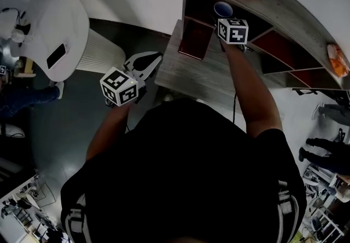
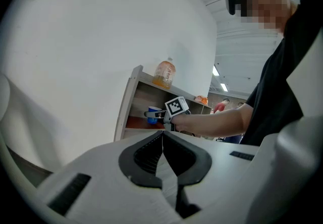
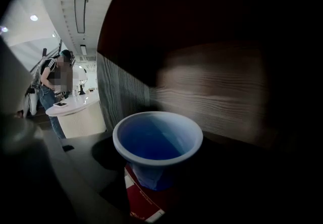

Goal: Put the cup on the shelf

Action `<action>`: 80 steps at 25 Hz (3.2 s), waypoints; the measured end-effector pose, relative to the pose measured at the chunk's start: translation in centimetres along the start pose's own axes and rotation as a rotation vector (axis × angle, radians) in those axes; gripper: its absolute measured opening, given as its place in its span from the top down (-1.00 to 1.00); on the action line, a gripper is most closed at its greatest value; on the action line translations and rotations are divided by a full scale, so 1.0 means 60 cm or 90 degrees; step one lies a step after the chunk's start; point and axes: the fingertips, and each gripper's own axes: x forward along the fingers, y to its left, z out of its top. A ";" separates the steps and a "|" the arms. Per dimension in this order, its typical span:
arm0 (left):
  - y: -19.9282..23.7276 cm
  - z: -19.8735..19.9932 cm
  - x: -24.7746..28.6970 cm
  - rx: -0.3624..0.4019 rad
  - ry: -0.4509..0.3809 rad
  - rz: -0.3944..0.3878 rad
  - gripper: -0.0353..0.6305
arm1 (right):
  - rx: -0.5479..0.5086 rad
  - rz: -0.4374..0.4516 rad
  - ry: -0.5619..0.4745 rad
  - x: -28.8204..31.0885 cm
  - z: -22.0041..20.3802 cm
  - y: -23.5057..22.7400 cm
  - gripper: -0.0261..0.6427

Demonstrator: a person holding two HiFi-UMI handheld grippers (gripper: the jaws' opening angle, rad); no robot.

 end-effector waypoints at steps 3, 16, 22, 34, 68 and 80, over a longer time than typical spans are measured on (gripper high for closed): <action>0.001 -0.001 -0.001 0.000 0.001 0.002 0.84 | -0.003 0.004 0.005 0.007 -0.005 -0.005 0.01; 0.009 0.000 0.000 -0.003 0.002 0.006 0.84 | 0.021 0.019 0.019 0.034 -0.018 -0.020 -0.01; 0.011 0.003 0.002 -0.004 0.001 0.006 0.84 | 0.033 0.012 0.024 0.035 -0.029 -0.027 -0.01; 0.012 0.002 0.004 -0.005 0.001 -0.001 0.84 | 0.012 0.023 0.046 0.029 -0.045 -0.013 -0.17; -0.033 0.001 0.027 0.023 0.020 -0.083 0.84 | 0.096 0.004 0.031 -0.109 -0.110 0.010 -0.17; -0.072 0.002 0.066 0.039 0.030 -0.138 0.84 | 0.098 -0.012 -0.052 -0.232 -0.087 0.028 0.07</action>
